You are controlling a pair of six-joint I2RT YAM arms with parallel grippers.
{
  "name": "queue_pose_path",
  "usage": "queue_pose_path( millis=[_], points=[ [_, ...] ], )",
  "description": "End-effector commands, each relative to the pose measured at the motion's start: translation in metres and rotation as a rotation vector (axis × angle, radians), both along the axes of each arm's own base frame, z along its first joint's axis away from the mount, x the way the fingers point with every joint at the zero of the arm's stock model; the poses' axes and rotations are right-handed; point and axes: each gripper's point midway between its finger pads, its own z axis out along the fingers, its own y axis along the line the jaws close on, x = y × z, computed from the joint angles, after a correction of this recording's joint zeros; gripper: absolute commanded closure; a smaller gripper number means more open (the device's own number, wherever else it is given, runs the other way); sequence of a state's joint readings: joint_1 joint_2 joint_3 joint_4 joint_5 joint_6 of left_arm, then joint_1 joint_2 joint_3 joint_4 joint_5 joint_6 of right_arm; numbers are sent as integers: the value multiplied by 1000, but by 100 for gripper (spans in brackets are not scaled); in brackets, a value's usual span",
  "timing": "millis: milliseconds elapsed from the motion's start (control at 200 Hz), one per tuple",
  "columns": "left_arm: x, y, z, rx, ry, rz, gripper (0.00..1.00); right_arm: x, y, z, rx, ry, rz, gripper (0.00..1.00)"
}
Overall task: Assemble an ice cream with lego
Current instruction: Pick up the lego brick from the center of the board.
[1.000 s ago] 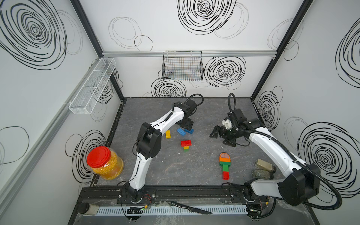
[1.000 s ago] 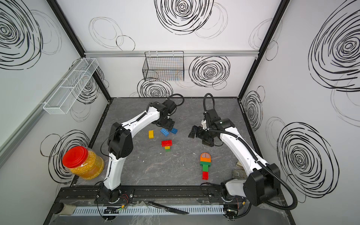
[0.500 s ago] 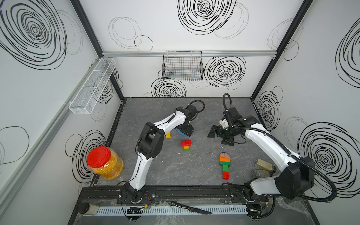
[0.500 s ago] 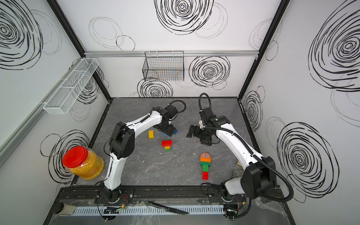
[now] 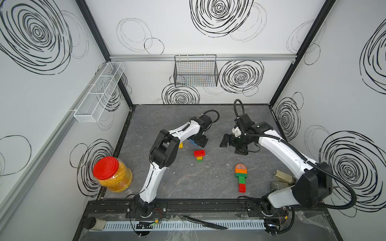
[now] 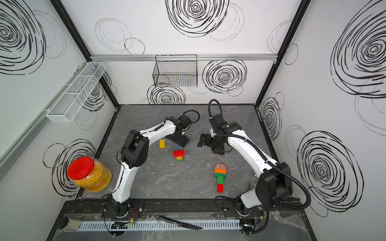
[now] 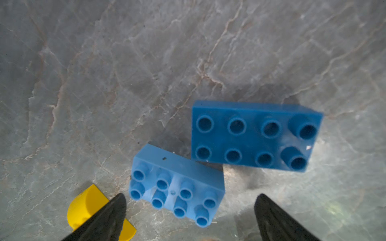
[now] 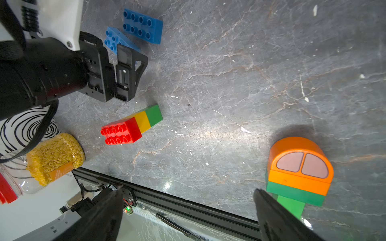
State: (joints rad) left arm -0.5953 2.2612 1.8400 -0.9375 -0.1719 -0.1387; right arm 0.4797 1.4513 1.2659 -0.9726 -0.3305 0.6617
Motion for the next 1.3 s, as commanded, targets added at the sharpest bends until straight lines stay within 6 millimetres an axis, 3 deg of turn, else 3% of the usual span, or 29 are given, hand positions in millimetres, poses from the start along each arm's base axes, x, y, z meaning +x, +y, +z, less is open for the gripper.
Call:
queue_pose_path(
  millis=[0, 445, 881, 1296],
  points=[
    [14, 13, 6, -4, -44, 47, 1, 0, -1, 2, -13, 2, -11, 0],
    [29, 33, 8, -11, -65, 133, 1, 1, 1, -1, -12, 11, -8, 0],
    [14, 23, 8, -54, 10, 162, 9, 2, 1, 0, -9, 7, -10, 0],
    [15, 20, 10, -156, 0, 198, 14, -1, -1, -1, -9, 9, -14, 0]
  ],
)
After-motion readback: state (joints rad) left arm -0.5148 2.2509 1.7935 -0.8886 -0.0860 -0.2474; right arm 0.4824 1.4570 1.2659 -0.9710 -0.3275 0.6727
